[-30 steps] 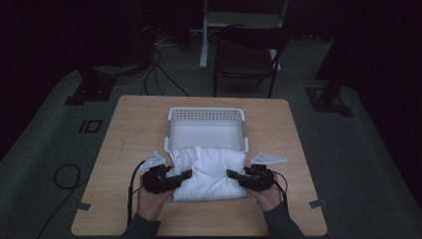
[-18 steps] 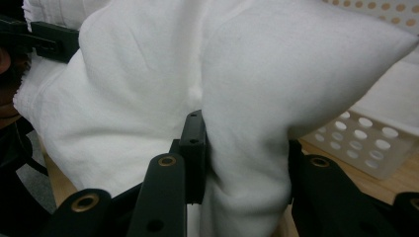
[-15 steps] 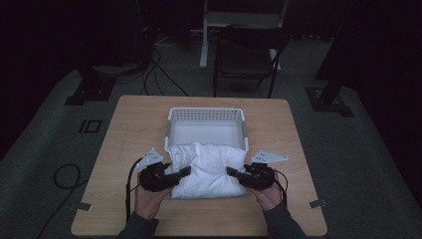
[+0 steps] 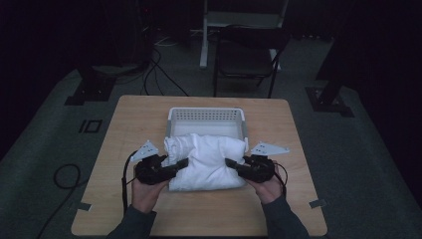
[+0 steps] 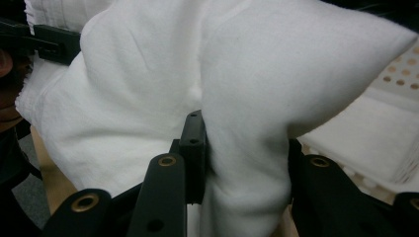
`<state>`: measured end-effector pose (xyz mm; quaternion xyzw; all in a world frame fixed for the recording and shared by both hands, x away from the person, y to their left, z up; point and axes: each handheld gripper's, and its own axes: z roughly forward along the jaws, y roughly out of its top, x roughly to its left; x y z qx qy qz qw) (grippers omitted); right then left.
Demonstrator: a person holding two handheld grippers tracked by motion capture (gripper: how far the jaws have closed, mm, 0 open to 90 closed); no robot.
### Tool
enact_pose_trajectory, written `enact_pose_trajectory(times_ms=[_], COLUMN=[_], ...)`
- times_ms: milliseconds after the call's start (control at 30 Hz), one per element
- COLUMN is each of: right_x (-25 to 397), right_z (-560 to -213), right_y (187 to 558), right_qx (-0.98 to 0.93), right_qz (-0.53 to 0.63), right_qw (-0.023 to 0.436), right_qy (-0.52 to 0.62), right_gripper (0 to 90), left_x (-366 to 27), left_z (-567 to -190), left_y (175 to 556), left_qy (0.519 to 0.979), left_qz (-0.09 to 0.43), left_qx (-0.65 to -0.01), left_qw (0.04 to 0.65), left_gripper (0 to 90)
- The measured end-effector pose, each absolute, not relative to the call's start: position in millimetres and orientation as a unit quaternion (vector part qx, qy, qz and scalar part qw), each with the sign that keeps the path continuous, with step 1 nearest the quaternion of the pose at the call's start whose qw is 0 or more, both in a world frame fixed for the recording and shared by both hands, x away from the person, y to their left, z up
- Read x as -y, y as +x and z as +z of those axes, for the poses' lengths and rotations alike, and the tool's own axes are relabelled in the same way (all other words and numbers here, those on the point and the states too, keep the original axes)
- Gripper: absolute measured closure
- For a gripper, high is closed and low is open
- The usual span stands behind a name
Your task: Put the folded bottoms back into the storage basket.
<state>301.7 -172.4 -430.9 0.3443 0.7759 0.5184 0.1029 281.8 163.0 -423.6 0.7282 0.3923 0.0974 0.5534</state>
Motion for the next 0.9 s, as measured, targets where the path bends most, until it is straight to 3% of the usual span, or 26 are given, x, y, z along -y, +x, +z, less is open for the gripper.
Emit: enact_pose_trajectory(times_ms=[900], right_x=[171.0], right_z=[-405.9], right_y=[334.1], right_qx=[-0.762], right_qz=[0.529], right_qw=[0.125], right_qy=[0.351], right_gripper=[68.3], left_x=[-163.1], left_z=[-402.5], left_y=[321.6], left_qy=[0.719], left_qz=[0.110], left_qx=[-0.390], left_qw=[0.565], left_gripper=[53.4])
